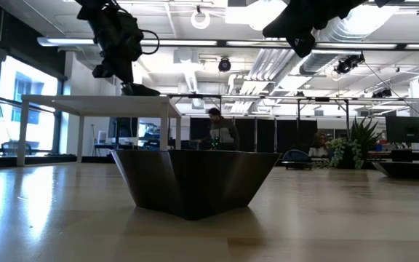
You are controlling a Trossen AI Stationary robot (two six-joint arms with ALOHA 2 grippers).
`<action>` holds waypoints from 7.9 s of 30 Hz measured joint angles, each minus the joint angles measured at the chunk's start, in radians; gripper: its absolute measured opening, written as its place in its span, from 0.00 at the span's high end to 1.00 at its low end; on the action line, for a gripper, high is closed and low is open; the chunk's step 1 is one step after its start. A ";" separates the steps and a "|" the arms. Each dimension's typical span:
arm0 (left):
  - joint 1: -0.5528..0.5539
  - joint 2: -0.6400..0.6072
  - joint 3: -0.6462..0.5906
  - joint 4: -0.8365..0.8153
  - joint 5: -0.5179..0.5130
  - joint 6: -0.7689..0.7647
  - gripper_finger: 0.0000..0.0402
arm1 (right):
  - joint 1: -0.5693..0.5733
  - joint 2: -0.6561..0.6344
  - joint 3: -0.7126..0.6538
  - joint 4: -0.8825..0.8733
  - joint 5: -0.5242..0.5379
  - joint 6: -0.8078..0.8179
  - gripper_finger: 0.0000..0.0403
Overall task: Pick & Place Mini shaped plates
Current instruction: Stack the black leaf shaped plate on top of the other black leaf shaped plate on the shelf, then stack the black distorted square plate on top of the other black distorted square plate on the shelf
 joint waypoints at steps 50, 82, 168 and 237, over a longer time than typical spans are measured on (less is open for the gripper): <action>-0.067 -0.001 0.000 0.009 -0.016 -0.026 0.90 | 0.000 0.000 0.000 0.001 0.001 -0.008 0.98; -0.716 -0.353 -0.289 0.640 -0.732 -0.447 0.99 | -0.502 0.056 0.007 -0.049 -0.200 0.121 0.98; -0.831 -0.640 -0.685 0.748 -0.565 -0.352 0.99 | -0.216 0.622 0.230 0.009 -0.174 0.413 1.00; -0.995 -0.205 -0.686 0.794 -0.611 -1.508 0.99 | -0.180 -0.097 -0.394 0.219 -0.051 0.185 0.99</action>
